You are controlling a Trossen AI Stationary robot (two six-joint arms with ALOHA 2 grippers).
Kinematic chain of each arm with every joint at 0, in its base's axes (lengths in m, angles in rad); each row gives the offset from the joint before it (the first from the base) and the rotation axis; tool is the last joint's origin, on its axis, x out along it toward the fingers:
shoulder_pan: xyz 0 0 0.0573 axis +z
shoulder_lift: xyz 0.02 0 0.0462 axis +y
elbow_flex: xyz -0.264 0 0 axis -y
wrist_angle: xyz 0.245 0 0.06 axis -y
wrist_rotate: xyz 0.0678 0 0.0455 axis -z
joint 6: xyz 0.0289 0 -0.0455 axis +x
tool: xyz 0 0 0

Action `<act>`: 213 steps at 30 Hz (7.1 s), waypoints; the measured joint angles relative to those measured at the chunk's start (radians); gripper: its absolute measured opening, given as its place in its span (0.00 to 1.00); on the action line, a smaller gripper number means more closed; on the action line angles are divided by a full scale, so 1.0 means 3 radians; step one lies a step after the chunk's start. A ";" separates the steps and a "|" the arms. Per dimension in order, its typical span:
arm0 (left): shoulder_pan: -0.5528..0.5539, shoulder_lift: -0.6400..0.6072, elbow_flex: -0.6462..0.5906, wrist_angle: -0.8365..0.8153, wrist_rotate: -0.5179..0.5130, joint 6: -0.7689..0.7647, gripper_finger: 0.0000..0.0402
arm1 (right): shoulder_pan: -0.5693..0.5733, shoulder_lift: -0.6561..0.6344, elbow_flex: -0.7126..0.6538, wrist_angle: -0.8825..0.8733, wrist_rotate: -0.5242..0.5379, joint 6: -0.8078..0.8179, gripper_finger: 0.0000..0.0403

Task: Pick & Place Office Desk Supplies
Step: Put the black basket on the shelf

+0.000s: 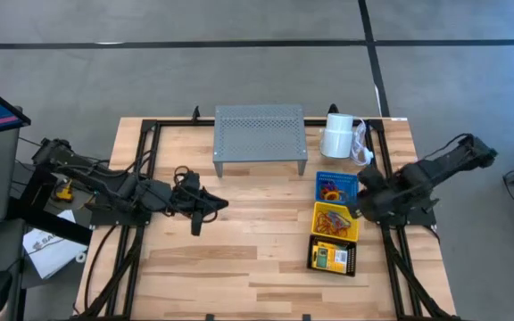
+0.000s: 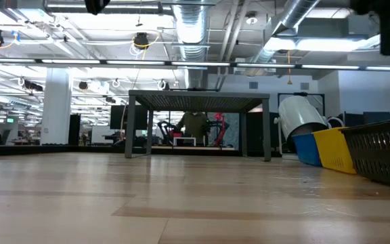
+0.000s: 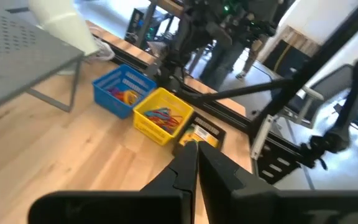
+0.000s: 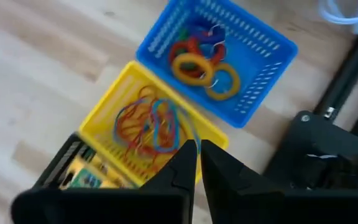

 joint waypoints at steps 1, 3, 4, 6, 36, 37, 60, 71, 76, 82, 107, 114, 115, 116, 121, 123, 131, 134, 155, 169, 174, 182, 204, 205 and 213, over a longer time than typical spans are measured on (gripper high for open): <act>0.0034 0.0000 0.0000 0.0000 0.0013 0.0001 0.02 | -0.0084 0.0036 -0.0018 0.0009 0.0001 0.0003 0.05; 0.0096 0.0000 0.0000 -0.0001 0.0115 0.0003 0.02 | -0.0257 0.0092 -0.0069 0.0011 -0.0009 0.0033 0.05; 0.0123 0.0000 0.0000 -0.0006 0.0181 0.0005 0.02 | -0.0363 0.0115 -0.0093 0.0027 -0.0017 0.0039 0.05; 0.0171 0.0000 0.0000 -0.0068 0.0299 0.0011 0.02 | -0.0571 0.0143 -0.0135 0.0061 -0.0026 0.0065 0.07; 0.0225 -0.0066 0.0001 -0.0530 0.0776 0.0161 0.02 | -0.1986 0.0574 -0.0586 0.0858 -0.0572 -0.0138 0.39; 0.0232 -0.0067 0.0001 -0.0523 0.0779 0.0161 0.02 | -0.1986 0.0574 -0.0619 0.1008 -0.0572 -0.0149 0.38; 0.0311 -0.0064 0.0001 -0.0549 0.0784 0.0151 0.02 | -0.0817 0.0937 -0.0505 0.2057 -0.0835 0.0487 0.31; 0.0311 -0.0064 0.0001 -0.0567 0.0786 0.0148 0.02 | 0.0154 0.1474 -0.0191 0.2595 -0.0738 0.1619 0.31; 0.0311 -0.0064 0.0001 -0.0573 0.0786 0.0148 0.02 | 0.0226 0.1946 0.0213 0.2407 -0.0757 0.1634 0.31; 0.0311 -0.0064 0.0001 -0.0574 0.0912 0.0150 0.02 | 0.0173 0.2336 0.0564 0.2121 -0.0920 0.1534 0.30; 0.0311 -0.0064 0.0001 -0.0586 0.1375 0.0157 0.02 | 0.0149 0.2599 0.0725 0.1811 -0.1003 0.1872 0.30; 0.0311 -0.0064 0.0001 -0.0596 0.1375 0.0158 0.02 | 0.0142 0.2600 0.0715 0.1798 -0.1003 0.1873 0.30; 0.0311 -0.0064 0.0001 -0.0596 0.1375 0.0159 0.02 | 0.0142 0.2600 0.0693 0.1814 -0.1006 0.1873 0.30; 0.0311 -0.0064 0.0001 -0.0596 0.1374 0.0160 0.02 | 0.0142 0.2601 0.0672 0.1820 -0.1009 0.1879 0.30; 0.0311 -0.0064 0.0001 -0.0598 0.1374 0.0160 0.02 | 0.0118 0.2605 0.0623 0.1895 -0.1014 0.1893 0.30; 0.0311 -0.0064 0.0001 -0.0598 0.1374 0.0160 0.02 | 0.0096 0.2605 0.0622 0.1890 -0.1013 0.1883 0.30; 0.0311 -0.0064 0.0001 -0.0599 0.1372 0.0160 0.02 | -0.0007 0.2605 0.0623 0.1876 -0.1004 0.1743 0.30; 0.0311 -0.0064 0.0001 -0.0598 0.1372 0.0160 0.02 | -0.0041 0.2605 0.0622 0.1871 -0.1004 0.1700 0.30; 0.0310 -0.0107 0.0000 -0.0646 0.1377 0.0160 0.02 | -0.0091 0.2829 0.0627 0.1976 -0.1092 0.1578 0.25; 0.0311 -0.0130 0.0000 -0.0646 0.1377 0.0160 0.02 | -0.0072 0.2826 0.0628 0.2246 -0.1205 0.1340 0.04; 0.0311 -0.0130 0.0000 -0.0646 0.1368 0.0161 0.02 | 0.0000 0.2826 0.0628 0.2544 -0.1204 0.1324 0.02; 0.0311 -0.0130 0.0000 -0.0646 0.1353 0.0293 0.02 | 0.0095 0.2824 0.0629 0.2960 -0.1237 0.1022 0.01; 0.0559 -0.0128 0.0000 -0.0643 0.1353 0.0325 0.02 | -0.0003 0.2824 0.0629 0.3351 -0.1537 -0.0566 0.01; 0.0571 -0.0128 0.0000 -0.0643 0.1354 0.0325 0.02 | -0.0003 0.2824 0.0630 0.3387 -0.1582 -0.0631 0.01; 0.0721 -0.0128 0.0000 -0.0642 0.1356 0.0324 0.02 | -0.0005 0.2824 0.0631 0.3390 -0.1869 -0.1136 0.01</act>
